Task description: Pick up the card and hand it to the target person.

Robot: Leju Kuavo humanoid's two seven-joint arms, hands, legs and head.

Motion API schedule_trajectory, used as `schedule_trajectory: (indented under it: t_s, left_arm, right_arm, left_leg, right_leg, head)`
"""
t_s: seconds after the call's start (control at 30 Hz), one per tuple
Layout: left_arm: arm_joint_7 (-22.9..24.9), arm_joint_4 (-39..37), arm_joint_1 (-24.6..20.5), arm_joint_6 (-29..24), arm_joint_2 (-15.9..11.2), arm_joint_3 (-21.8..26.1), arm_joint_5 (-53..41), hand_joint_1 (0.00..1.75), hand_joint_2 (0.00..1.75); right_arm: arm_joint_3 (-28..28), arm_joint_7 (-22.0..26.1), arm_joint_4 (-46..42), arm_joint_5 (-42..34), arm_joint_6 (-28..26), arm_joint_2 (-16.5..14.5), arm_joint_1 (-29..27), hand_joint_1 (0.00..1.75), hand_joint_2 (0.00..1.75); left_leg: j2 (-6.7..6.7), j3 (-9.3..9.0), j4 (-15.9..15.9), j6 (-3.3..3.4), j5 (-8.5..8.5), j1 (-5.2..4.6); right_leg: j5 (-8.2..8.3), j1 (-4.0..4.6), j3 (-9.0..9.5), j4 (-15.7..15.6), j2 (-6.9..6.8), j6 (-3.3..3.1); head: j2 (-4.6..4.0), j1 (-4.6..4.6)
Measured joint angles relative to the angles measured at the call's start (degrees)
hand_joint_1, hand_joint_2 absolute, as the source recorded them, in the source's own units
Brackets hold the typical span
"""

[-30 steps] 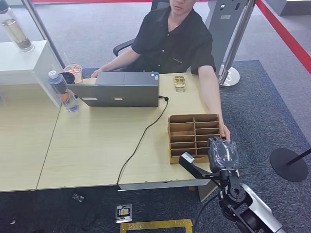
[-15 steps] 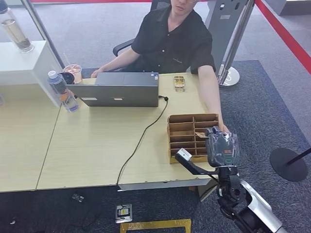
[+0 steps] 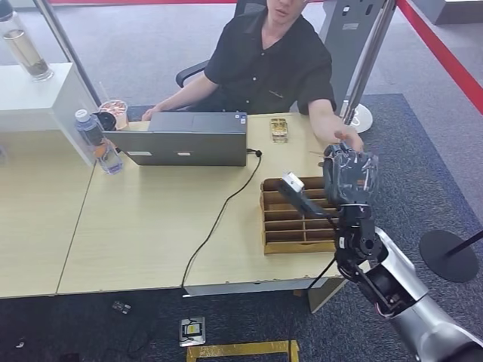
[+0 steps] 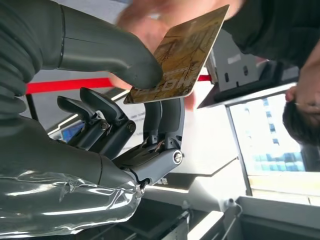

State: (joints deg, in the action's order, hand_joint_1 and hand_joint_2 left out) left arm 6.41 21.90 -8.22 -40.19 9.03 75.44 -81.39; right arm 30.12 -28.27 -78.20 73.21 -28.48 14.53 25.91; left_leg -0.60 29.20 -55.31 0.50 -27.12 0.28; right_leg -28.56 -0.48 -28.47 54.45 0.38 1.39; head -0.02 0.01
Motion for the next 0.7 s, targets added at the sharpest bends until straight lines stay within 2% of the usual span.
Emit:
schedule_trajectory:
  t_s: [0.13, 0.17, 0.2, 0.27, 0.3, 0.33, 0.53, 0.7]
  left_arm:
    - [-1.4, 0.0, 0.0, 0.0, 0.0, -0.7, 0.2, 0.00, 1.75]
    - [-1.8, 0.0, 0.0, 0.0, 0.0, -0.8, 0.4, 0.00, 1.75]
    - [-2.2, 0.0, 0.0, 0.0, 0.0, -0.8, 0.5, 0.00, 1.75]
    - [-2.8, 0.0, 0.0, 0.0, 0.0, -0.9, 0.7, 0.00, 1.75]
    - [-3.0, 0.0, 0.0, 0.0, 0.0, -0.9, 0.8, 0.00, 1.75]
    - [-3.2, 0.0, 0.0, 0.0, 0.0, -0.9, 0.9, 0.00, 1.75]
    - [-3.1, 0.0, 0.1, 0.0, 0.0, -0.9, 1.2, 0.00, 1.75]
    - [-1.1, 0.0, 0.2, 0.0, 0.0, -0.9, 1.2, 0.00, 1.75]
  right_arm:
    - [0.5, 0.3, 8.5, -1.2, 0.1, -0.8, 4.8, 1.75, 1.75]
    - [0.7, 0.3, 10.6, -1.2, 0.1, -1.0, 5.8, 1.59, 1.75]
    - [0.9, 0.3, 12.6, -1.1, 0.1, -1.3, 6.7, 1.25, 1.75]
    - [1.4, 0.3, 16.4, -0.6, -0.2, -1.8, 8.3, 0.38, 1.75]
    - [1.7, 0.2, 17.9, -0.3, -0.5, -2.1, 9.0, 0.10, 1.75]
    - [1.9, 0.1, 19.3, 0.0, -0.8, -2.3, 9.5, 0.00, 1.75]
    - [3.0, -0.8, 24.6, 1.0, -5.3, -3.0, 11.0, 0.00, 1.75]
    - [3.1, -3.9, 24.1, 1.6, -10.6, -2.9, 9.4, 0.00, 1.75]
  left_leg:
    - [-0.04, 0.02, 0.0, 0.00, 0.00, 0.00]
    - [-0.04, 0.02, 0.0, 0.00, 0.00, 0.00]
    - [-0.04, 0.02, 0.0, 0.00, 0.00, 0.00]
    - [-0.04, 0.02, 0.0, 0.00, 0.00, 0.01]
    - [-0.04, 0.02, 0.0, 0.00, 0.00, 0.01]
    - [-0.04, 0.02, 0.0, 0.00, 0.00, 0.01]
    - [-0.05, 0.01, 0.0, 0.00, 0.00, 0.00]
    - [-0.03, -0.02, 0.0, 0.00, 0.00, 0.00]
  right_leg:
    - [-0.01, 0.00, -0.01, 0.0, -0.02, 0.00]
    - [-0.01, 0.01, -0.01, 0.0, -0.02, 0.00]
    - [-0.01, 0.01, -0.01, 0.0, -0.02, 0.00]
    - [-0.01, 0.01, -0.01, 0.0, -0.02, 0.00]
    - [-0.01, 0.01, 0.00, 0.0, -0.03, 0.00]
    - [-0.01, 0.01, 0.00, 0.0, -0.03, 0.00]
    - [0.00, 0.00, 0.00, 0.0, -0.03, 0.00]
    - [-0.01, 0.00, -0.02, 0.0, 0.00, 0.00]
  head:
    - [0.00, 0.01]
    - [0.00, -0.01]
    - [0.00, -0.01]
    - [0.00, -0.01]
    - [0.00, -0.02]
    - [0.00, -0.02]
    - [0.00, 0.00]
    - [0.00, 0.06]
